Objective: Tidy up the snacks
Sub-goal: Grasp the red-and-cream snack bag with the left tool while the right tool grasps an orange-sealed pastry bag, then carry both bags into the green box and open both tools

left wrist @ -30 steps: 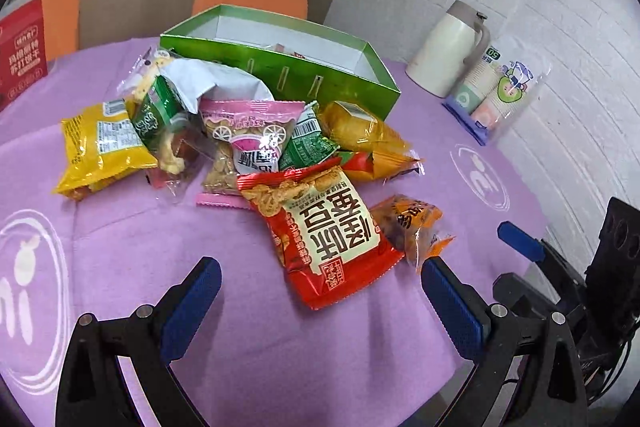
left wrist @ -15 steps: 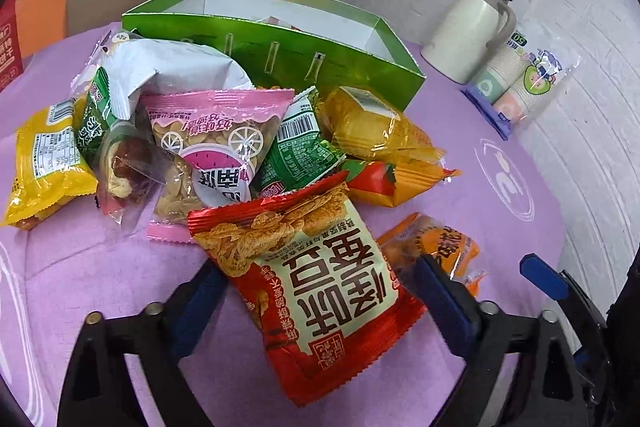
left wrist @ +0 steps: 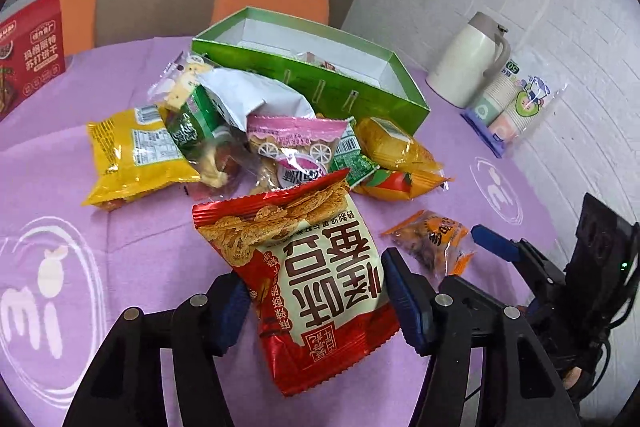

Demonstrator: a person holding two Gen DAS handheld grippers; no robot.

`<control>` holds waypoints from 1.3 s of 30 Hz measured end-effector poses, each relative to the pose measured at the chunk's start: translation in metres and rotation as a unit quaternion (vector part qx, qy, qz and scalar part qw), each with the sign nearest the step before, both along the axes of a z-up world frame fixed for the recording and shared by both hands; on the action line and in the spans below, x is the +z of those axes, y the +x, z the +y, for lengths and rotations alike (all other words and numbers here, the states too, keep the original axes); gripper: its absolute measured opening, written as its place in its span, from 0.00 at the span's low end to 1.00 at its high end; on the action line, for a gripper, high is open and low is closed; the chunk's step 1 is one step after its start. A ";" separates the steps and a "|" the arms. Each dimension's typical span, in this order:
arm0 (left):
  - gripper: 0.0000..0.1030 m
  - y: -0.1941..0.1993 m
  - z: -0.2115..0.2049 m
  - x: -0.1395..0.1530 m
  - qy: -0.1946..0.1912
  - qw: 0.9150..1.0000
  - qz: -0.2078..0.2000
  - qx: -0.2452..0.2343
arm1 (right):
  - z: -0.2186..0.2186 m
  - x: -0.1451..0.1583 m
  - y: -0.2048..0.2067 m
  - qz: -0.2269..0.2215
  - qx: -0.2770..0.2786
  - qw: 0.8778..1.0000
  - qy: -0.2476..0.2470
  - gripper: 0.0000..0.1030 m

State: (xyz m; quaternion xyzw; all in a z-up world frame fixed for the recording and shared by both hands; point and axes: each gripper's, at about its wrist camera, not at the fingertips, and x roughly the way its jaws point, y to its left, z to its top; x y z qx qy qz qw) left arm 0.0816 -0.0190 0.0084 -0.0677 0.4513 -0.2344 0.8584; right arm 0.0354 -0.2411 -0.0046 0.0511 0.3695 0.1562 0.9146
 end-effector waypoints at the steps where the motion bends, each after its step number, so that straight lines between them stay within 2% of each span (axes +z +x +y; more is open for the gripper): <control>1: 0.61 0.001 0.001 0.004 0.000 1.000 -0.005 0.001 | 0.002 -0.001 0.001 0.002 -0.006 1.000 -0.007 0.98; 2: 0.62 0.003 0.001 0.008 0.000 1.000 -0.008 0.001 | 0.003 -0.002 0.001 0.003 -0.010 1.000 -0.010 0.95; 4: 0.62 0.007 -0.001 0.012 -0.001 1.000 -0.012 0.000 | 0.002 -0.004 0.001 0.010 -0.011 1.000 -0.005 0.81; 8: 0.62 0.011 -0.009 0.014 -0.004 1.000 -0.011 -0.010 | -0.001 -0.008 0.002 0.022 -0.015 1.000 0.000 0.76; 9: 0.62 0.011 -0.010 0.014 -0.003 1.000 -0.011 -0.011 | -0.001 -0.009 0.002 0.023 -0.018 1.000 -0.005 0.64; 11: 0.62 0.011 -0.013 0.013 -0.002 1.000 -0.010 -0.014 | -0.003 -0.010 0.002 0.025 -0.016 1.000 0.002 0.60; 15: 0.62 0.015 -0.013 0.016 -0.007 1.000 -0.006 -0.019 | -0.014 -0.003 -0.008 0.025 -0.010 0.999 0.036 0.36; 23: 0.62 0.034 -0.018 0.046 -0.006 0.999 -0.033 -0.029 | -0.030 0.030 -0.031 -0.005 0.008 0.999 0.053 0.22; 24: 0.62 0.037 -0.018 0.051 -0.007 0.999 -0.038 -0.031 | -0.032 0.035 -0.032 -0.013 0.007 0.998 0.054 0.05; 25: 0.62 0.039 -0.019 0.055 -0.006 0.999 -0.041 -0.033 | -0.036 0.040 -0.031 -0.017 0.005 0.998 0.059 0.02; 29: 0.62 0.054 -0.021 0.065 0.003 0.998 -0.050 -0.023 | -0.042 0.050 -0.021 -0.034 -0.012 0.999 0.034 0.02; 32: 0.62 0.059 -0.017 0.062 0.001 0.999 -0.046 -0.016 | -0.044 0.047 -0.019 -0.027 -0.009 0.999 0.040 0.05; 33: 0.62 0.059 -0.016 0.059 0.000 0.999 -0.043 -0.015 | -0.043 0.045 -0.022 -0.023 -0.002 0.999 0.046 0.17; 34: 0.62 0.059 -0.015 0.057 -0.001 0.999 -0.039 -0.015 | -0.042 0.042 -0.025 -0.018 0.002 0.999 0.050 0.41; 36: 0.62 0.059 -0.014 0.051 0.001 0.999 -0.033 -0.016 | -0.036 0.037 -0.031 -0.006 0.007 0.999 0.053 0.67; 39: 0.62 0.056 -0.013 0.044 0.003 1.000 -0.023 -0.018 | -0.025 0.027 -0.041 0.015 0.034 0.998 0.055 0.67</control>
